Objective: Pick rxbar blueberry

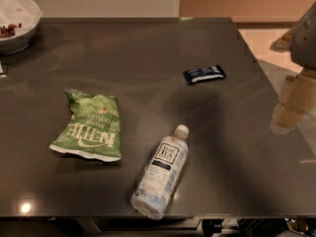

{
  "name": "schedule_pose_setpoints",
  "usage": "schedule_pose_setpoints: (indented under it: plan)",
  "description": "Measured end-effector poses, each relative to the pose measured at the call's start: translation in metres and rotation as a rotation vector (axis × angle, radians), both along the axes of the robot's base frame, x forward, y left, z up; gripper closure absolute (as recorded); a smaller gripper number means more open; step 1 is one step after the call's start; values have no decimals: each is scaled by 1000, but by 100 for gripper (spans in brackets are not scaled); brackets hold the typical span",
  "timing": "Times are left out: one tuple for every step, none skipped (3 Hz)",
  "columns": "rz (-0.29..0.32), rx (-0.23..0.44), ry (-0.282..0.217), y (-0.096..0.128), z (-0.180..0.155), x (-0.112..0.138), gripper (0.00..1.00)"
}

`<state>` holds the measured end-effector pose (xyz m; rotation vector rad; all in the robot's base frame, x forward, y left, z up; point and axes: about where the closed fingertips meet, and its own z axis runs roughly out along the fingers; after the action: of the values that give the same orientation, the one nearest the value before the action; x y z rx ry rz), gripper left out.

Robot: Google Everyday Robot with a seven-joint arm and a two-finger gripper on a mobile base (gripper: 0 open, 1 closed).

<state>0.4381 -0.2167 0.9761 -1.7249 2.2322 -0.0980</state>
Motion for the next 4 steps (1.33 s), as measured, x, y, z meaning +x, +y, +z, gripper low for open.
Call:
schedule_pose_setpoints:
  plan:
    - [0,2,-4,0,1,2,0]
    - [2,23,-5,-1,-5,21,0]
    - [11,60,-10,-1,-17,56,0]
    - [23,108,-17,2,-36,99,0]
